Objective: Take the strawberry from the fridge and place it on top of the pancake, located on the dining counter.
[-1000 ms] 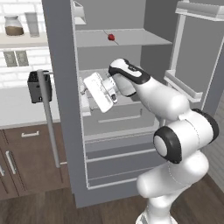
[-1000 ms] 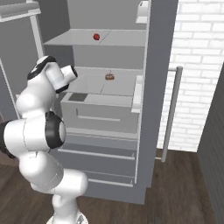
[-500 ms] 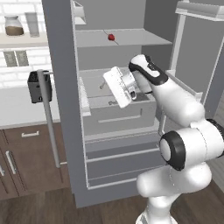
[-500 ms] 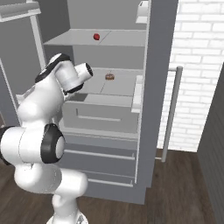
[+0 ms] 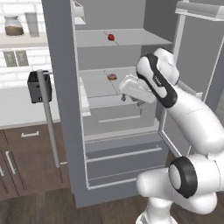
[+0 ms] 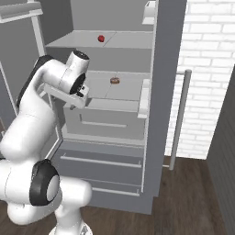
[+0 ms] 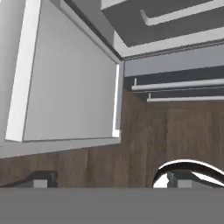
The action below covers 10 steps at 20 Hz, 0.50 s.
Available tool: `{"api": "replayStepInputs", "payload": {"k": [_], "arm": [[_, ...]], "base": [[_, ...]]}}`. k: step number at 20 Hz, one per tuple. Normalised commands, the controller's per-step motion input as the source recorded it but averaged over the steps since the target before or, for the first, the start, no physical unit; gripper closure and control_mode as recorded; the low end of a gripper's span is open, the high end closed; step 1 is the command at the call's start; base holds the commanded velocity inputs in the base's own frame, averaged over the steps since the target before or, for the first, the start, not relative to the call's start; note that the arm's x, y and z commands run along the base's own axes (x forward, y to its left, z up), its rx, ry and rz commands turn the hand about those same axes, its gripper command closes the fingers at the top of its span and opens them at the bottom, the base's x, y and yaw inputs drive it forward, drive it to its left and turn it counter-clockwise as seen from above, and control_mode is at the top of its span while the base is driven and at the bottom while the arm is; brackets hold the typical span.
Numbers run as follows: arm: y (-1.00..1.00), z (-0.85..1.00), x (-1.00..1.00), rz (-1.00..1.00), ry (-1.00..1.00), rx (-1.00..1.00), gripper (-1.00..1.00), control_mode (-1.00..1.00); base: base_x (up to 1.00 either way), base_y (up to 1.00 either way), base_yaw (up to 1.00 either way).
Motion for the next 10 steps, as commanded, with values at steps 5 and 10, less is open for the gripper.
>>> {"api": "replayStepInputs", "payload": {"k": [5, 10], "arm": [[-0.64, 0.1, -1.0, 0.14, -0.3, -0.54, -1.0, -1.0], [-0.27, 0.02, -1.0, 0.0, -0.17, -0.19, -1.0, -1.0]], "base": [[0.0, 0.0, 0.0], [0.0, 0.0, 0.0]]}}
